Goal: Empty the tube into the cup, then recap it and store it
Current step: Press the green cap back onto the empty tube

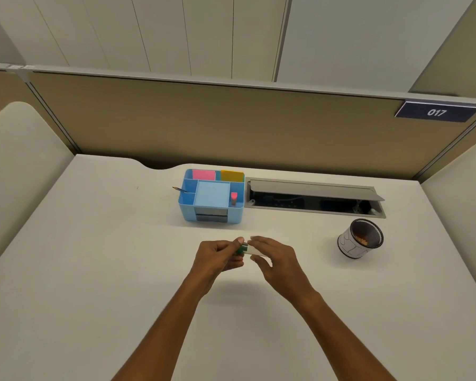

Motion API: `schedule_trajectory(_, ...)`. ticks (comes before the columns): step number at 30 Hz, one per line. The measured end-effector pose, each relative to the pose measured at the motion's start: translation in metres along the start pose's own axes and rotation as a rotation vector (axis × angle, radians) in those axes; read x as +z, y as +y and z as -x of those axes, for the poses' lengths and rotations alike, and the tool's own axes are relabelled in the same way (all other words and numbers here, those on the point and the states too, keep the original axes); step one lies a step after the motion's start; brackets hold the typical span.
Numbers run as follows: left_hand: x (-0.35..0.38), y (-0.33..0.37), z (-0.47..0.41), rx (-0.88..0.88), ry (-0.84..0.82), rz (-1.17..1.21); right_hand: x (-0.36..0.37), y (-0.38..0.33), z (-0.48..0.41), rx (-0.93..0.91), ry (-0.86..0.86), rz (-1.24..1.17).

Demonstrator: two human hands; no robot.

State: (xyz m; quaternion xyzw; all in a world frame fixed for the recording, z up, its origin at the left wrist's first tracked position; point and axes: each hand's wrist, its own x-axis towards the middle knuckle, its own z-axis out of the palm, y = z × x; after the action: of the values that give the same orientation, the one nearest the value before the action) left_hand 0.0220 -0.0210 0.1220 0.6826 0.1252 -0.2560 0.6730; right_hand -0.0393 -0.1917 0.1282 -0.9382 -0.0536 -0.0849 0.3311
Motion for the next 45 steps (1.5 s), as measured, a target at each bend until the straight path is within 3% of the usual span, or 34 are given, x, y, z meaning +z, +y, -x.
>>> schedule_trajectory(4,-0.012,0.000,-0.016,0.078,0.113,-0.014,0.020,-0.002,-0.031,0.037,-0.010,0.036)
schedule_trajectory(8,-0.029,-0.002,-0.035,0.277,0.344,-0.346,0.031,-0.003,-0.073,0.083,0.038,0.034)
schedule_trajectory(10,-0.042,-0.012,-0.045,0.295,0.396,-0.512,0.035,-0.002,-0.095,0.099,0.066,0.025)
schedule_trajectory(20,-0.079,-0.092,-0.089,0.404,0.298,-1.116,0.060,-0.003,-0.172,0.199,0.024,-0.006)
schedule_trajectory(30,-0.097,-0.114,-0.108,0.378,0.260,-1.250,0.092,0.002,-0.187,0.205,0.061,0.014)
schedule_trajectory(45,-0.097,-0.117,-0.112,0.360,0.246,-1.271,0.106,0.005,-0.178,0.239,0.034,-0.020)
